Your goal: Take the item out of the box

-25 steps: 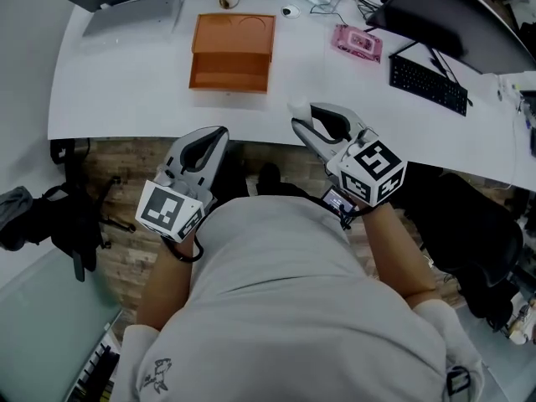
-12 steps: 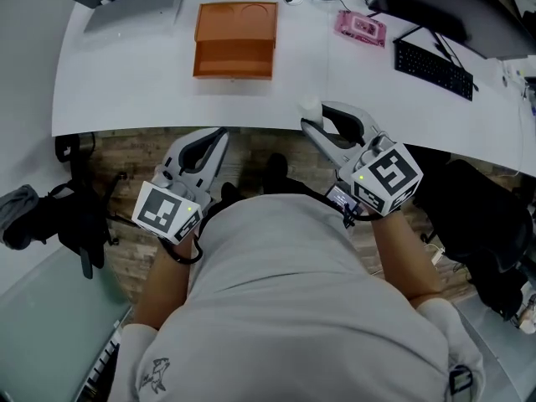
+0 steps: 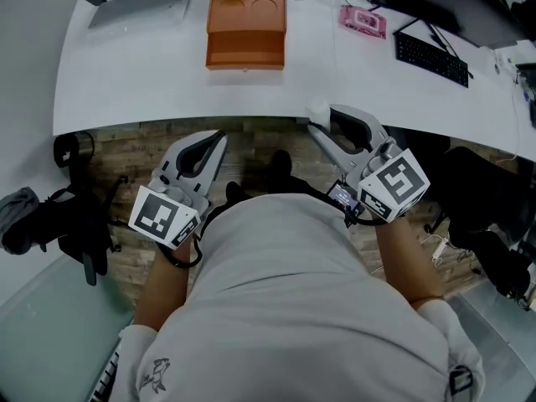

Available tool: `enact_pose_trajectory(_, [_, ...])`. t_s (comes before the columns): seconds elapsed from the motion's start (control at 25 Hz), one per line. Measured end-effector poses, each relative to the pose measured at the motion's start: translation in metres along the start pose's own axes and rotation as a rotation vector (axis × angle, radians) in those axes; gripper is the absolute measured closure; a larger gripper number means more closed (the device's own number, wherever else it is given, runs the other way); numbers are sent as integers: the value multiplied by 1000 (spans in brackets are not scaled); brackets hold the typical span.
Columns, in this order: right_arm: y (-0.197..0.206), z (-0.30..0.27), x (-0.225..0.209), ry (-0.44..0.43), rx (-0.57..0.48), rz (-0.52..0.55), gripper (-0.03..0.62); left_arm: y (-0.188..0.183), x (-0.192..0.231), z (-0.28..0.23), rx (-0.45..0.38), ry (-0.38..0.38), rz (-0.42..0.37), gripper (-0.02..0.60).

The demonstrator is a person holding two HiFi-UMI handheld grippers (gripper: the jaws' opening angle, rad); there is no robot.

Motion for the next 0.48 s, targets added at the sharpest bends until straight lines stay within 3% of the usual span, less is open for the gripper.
enact_pose_trajectory(0.48, [-14,-26,111,89,-76,48,462,4,27,106,-58,41,-30,583])
Point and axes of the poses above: the fingertips, and each gripper's own axes: z backward along the fingers, x to its left, y out of its underside, the point moved 5 cm from there along z, backward along the fingers, and after that the axes turned 10 degrees about -y, right-handed, at the moved point
